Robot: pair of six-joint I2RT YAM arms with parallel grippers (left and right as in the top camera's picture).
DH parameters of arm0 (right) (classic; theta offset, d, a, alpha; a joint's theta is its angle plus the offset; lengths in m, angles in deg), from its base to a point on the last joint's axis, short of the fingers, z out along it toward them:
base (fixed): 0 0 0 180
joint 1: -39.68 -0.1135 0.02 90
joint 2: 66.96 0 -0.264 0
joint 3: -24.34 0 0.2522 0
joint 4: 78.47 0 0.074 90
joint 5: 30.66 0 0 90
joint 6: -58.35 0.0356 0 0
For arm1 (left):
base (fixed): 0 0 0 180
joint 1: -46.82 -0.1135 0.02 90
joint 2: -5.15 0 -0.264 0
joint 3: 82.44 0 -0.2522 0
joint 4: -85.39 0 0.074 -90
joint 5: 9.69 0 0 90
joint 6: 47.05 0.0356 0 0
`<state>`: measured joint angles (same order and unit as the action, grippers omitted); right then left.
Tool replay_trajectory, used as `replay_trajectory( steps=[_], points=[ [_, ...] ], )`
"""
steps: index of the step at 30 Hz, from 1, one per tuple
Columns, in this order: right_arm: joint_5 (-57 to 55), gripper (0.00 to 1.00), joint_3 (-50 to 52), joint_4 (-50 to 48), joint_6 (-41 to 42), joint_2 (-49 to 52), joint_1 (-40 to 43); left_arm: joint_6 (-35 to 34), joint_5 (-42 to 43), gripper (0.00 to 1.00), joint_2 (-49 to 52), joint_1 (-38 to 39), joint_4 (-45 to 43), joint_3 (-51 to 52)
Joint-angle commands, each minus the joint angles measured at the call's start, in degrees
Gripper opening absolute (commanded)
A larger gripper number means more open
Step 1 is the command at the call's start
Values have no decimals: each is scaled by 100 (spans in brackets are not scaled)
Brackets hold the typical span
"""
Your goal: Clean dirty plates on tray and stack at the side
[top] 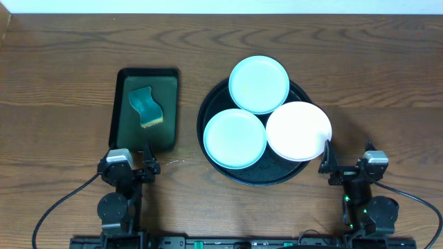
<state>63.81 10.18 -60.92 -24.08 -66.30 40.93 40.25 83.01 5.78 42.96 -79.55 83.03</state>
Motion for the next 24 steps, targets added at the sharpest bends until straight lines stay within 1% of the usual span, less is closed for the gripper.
replay_trajectory(
  steps=[1,10,11,13,15,17,18,21,23,24],
  points=[
    [-13,99,9,24,-57,-28,-22,94,-15,84,-39,9,271,55],
    [-13,99,9,24,-57,-28,-22,68,17,84,-39,9,212,55],
    [-13,99,9,24,-57,-28,-22,-52,173,84,-39,9,144,55],
    [-13,99,9,24,-57,-28,-22,-702,931,84,-39,9,-138,55],
    [-13,99,9,26,-57,-28,-22,-1556,1902,84,-39,9,-623,55],
    [-13,99,9,24,-57,-28,-22,-2376,2570,84,-39,9,-1333,55],
    [-13,99,9,24,-57,-28,-22,-2487,2599,84,-39,9,-1661,55],
    [-13,99,9,24,-57,-28,-22,-2396,2243,84,-39,7,-2876,55],
    [-13,99,9,26,-57,-28,-22,-2236,2096,84,-33,7,-3672,17],
    [-13,99,9,24,-57,-28,-22,-2118,2044,84,-2,7,-3871,-79]
  ],
)
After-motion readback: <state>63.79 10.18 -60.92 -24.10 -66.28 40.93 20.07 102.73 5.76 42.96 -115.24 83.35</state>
